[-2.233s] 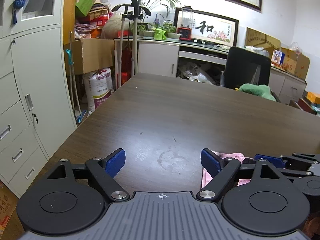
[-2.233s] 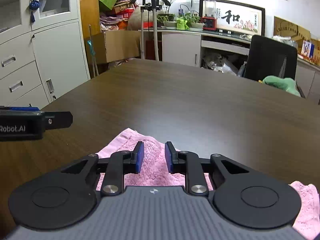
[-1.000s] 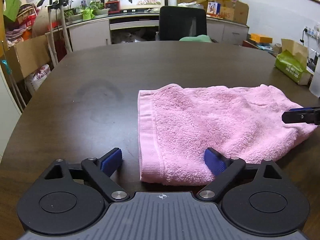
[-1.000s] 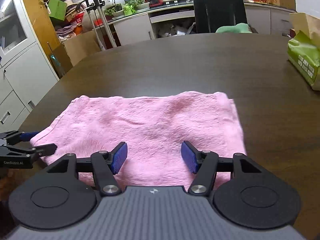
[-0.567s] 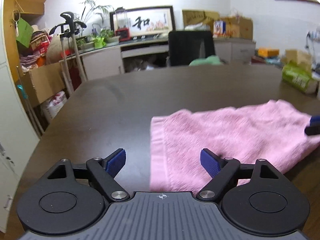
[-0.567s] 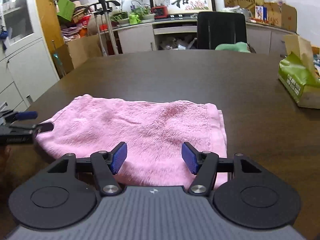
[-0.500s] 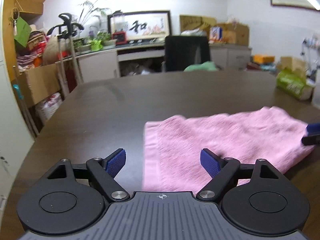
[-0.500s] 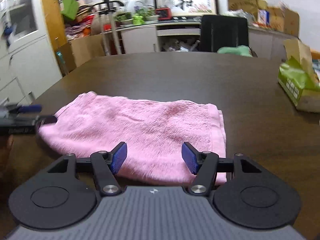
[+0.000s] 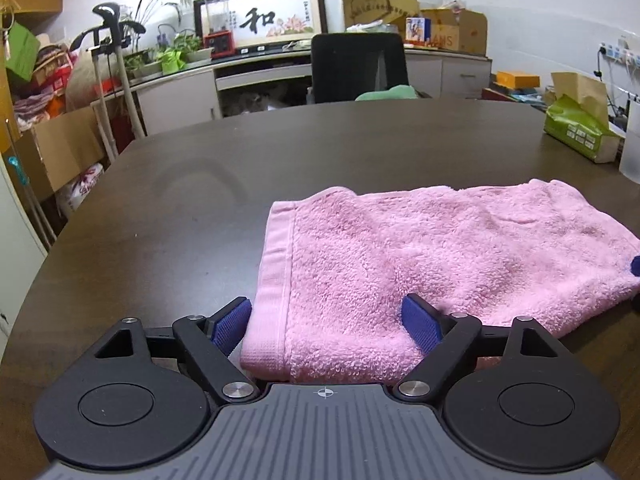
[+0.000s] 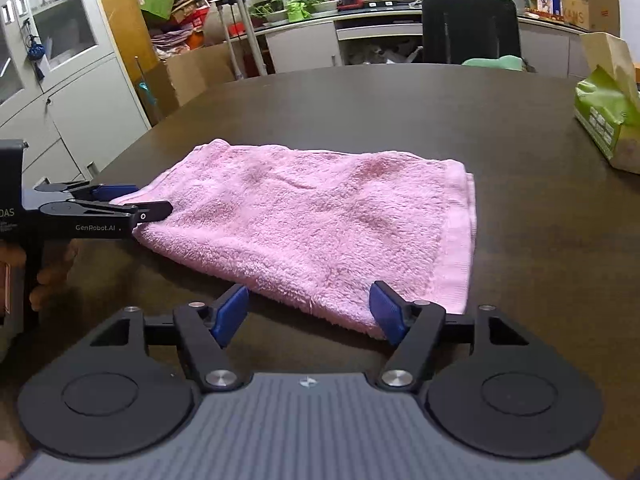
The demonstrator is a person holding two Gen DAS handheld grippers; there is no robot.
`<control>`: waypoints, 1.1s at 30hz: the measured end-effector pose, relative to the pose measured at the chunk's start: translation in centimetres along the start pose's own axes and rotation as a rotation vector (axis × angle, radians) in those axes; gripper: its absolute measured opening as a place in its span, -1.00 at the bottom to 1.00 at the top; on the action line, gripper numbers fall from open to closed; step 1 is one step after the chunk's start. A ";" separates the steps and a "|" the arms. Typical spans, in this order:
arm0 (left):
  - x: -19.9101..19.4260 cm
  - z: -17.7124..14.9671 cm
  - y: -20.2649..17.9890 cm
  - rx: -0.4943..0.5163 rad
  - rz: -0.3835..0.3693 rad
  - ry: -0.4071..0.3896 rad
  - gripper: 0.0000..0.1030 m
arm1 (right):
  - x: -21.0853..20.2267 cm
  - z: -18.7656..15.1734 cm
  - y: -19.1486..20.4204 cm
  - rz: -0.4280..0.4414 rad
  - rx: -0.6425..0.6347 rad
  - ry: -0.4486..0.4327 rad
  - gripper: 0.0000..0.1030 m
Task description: Fold towel
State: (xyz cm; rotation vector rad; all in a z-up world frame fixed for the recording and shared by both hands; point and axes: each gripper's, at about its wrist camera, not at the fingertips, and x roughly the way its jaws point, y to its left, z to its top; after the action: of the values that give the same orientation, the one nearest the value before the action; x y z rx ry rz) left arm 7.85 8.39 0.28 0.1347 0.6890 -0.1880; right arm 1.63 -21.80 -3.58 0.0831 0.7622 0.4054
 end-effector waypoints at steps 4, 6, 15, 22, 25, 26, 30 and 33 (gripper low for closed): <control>-0.6 -0.4 -0.7 0.021 0.035 -0.003 0.63 | 0.5 1.0 -0.1 -0.044 -0.013 -0.025 0.44; -0.8 -0.4 -1.0 0.019 0.043 0.004 0.63 | 1.8 0.9 -0.6 -0.071 0.002 0.030 0.45; -1.4 -0.4 -2.4 0.036 0.071 0.008 0.63 | 0.9 2.3 -3.8 -0.132 0.114 -0.044 0.46; -1.4 -0.2 -2.5 0.037 0.077 0.005 0.64 | 2.6 2.7 -7.1 -0.087 0.251 -0.037 0.47; -1.2 -0.1 -2.3 0.025 0.072 0.010 0.67 | 3.2 2.9 -8.1 -0.050 0.298 -0.039 0.48; -1.2 -0.2 -2.3 0.023 0.073 0.010 0.68 | 3.2 2.9 -8.3 -0.042 0.305 -0.034 0.48; -1.1 -0.2 -2.2 0.009 0.072 0.015 0.73 | 3.2 3.1 -8.6 -0.020 0.309 -0.017 0.32; -0.9 -0.2 -2.0 -0.004 0.069 0.020 0.78 | 3.1 3.0 -8.6 -0.023 0.323 -0.005 -0.30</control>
State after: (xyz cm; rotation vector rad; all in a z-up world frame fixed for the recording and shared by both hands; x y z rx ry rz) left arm 6.57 6.55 0.59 0.1565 0.7032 -0.1191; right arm 8.52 -28.30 -5.28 0.3778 0.8180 0.2572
